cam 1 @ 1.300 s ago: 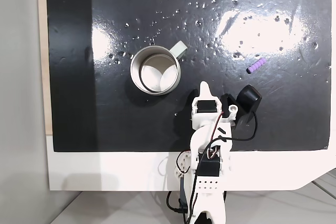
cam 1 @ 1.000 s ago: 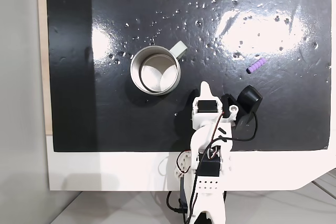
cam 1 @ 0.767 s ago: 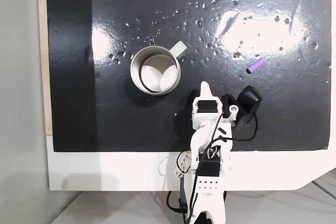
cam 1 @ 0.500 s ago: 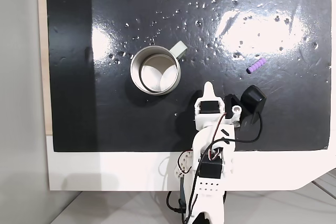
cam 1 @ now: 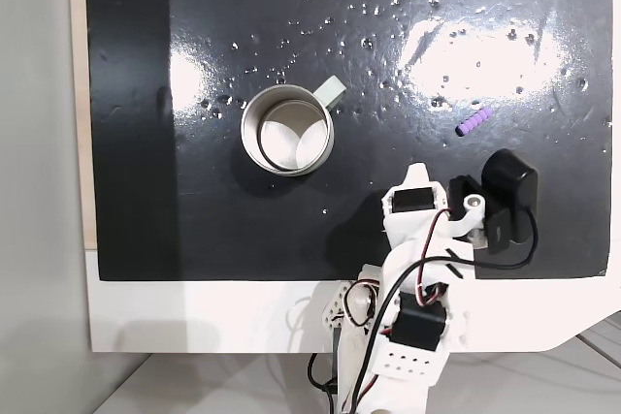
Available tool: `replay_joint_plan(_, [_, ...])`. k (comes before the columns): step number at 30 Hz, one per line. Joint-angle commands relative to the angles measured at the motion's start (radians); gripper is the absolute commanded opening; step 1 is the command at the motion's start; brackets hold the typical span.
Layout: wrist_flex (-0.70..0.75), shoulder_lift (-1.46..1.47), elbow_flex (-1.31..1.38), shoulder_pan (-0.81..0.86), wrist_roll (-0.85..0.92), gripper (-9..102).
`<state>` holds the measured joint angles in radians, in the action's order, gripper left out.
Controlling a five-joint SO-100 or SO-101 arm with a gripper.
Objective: Grasp a pengrip and put it in the cup.
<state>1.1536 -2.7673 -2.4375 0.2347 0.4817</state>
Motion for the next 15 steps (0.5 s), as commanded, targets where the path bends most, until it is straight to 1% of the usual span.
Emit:
replay_joint_plan(1, [0.006,0.173,0.232,0.066,0.066,1])
replay_joint_plan(8, [0.009,0.497,0.446,0.172,0.232,4])
replay_joint_plan(15, [-0.028,0.767,0.563,0.224,0.371,13])
